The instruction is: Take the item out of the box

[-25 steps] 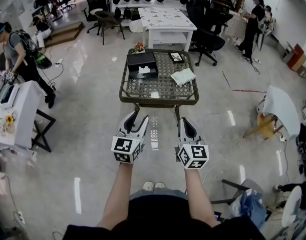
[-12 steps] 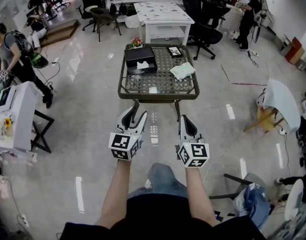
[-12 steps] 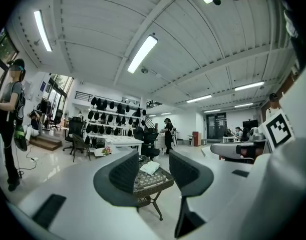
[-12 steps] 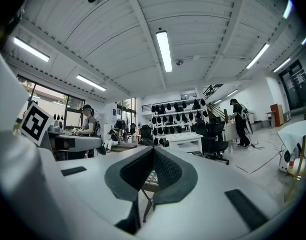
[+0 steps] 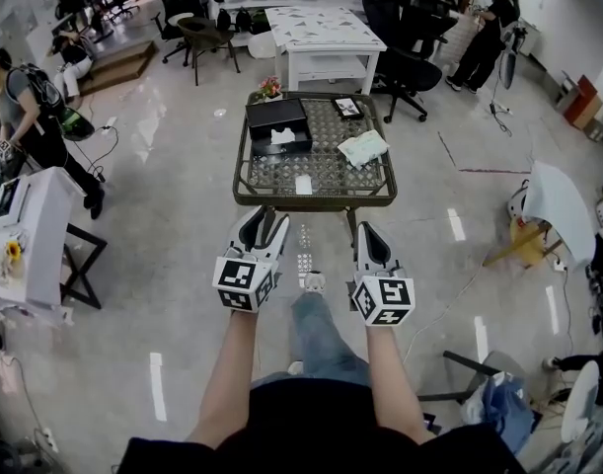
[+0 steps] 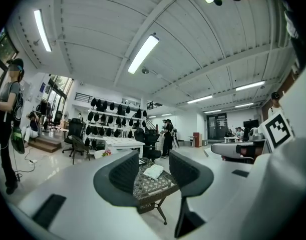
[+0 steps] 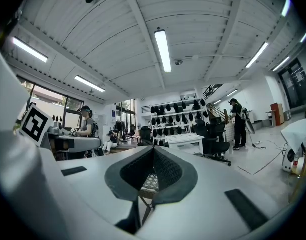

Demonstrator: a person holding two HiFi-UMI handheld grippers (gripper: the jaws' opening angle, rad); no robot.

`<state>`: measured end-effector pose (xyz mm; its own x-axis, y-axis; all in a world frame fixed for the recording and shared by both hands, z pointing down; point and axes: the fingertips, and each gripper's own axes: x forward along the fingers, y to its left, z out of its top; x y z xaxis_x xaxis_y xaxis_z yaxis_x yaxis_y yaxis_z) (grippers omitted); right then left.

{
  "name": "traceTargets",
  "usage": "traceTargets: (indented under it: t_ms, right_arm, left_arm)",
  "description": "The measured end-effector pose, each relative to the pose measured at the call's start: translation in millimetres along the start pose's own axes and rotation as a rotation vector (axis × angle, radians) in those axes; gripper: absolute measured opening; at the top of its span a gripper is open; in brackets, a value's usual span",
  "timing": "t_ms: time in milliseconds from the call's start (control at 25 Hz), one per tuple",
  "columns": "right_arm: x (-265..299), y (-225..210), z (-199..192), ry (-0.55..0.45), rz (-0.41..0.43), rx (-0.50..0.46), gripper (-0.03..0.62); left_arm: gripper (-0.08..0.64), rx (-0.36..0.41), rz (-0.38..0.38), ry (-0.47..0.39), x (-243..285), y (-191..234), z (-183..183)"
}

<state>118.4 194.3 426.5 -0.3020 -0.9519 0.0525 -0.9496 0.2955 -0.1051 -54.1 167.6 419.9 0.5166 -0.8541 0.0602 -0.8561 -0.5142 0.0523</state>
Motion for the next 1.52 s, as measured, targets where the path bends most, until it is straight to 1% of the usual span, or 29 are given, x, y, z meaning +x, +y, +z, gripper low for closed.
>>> traceTargets:
  t_ms: [160, 360, 600, 720, 800, 1040, 1280, 1400, 1520]
  right_arm:
    - [35.6, -10.8, 3.0, -0.010, 0.008, 0.003, 0.003]
    - [100.9, -27.1, 3.1, -0.015, 0.030, -0.002, 0.003]
    - [204.6, -57.7, 5.1, 0.004, 0.064, -0.019, 0.003]
    - [259.0, -77.2, 2.8, 0.020, 0.076, -0.005, 0.003]
    - [295.6, -85.3, 2.1, 0.037, 0.094, -0.003, 0.003]
    - [387.7, -104.1, 11.2, 0.070, 0.145, -0.021, 0.003]
    - [455.1, -115.2, 2.6, 0.116, 0.200, -0.019, 0.003]
    - [478.6, -117.6, -3.7, 0.135, 0.225, -0.013, 0.003]
    - [494.1, -118.8, -5.3, 0.143, 0.242, -0.002, 0.003]
  left_arm:
    - [0.190, 0.011, 0.011, -0.003, 28.7, 20.3, 1.4]
    - [0.190, 0.015, 0.040, -0.006, 75.4, 56.4, -2.5]
    - [0.190, -0.003, 0.080, -0.004, 158.5, 113.1, -4.1]
    - [0.190, 0.009, 0.093, 0.007, 203.6, 137.1, -8.0]
    - [0.190, 0.017, 0.108, 0.019, 230.0, 154.8, -9.4]
    - [0.190, -0.005, 0.166, 0.019, 298.1, 207.7, -1.3]
    - [0.190, -0.020, 0.214, 0.051, 344.4, 243.4, -8.0]
    - [0.190, -0.028, 0.243, 0.054, 357.9, 256.8, -10.0]
    - [0.190, -0.025, 0.255, 0.060, 368.1, 263.6, -9.6]
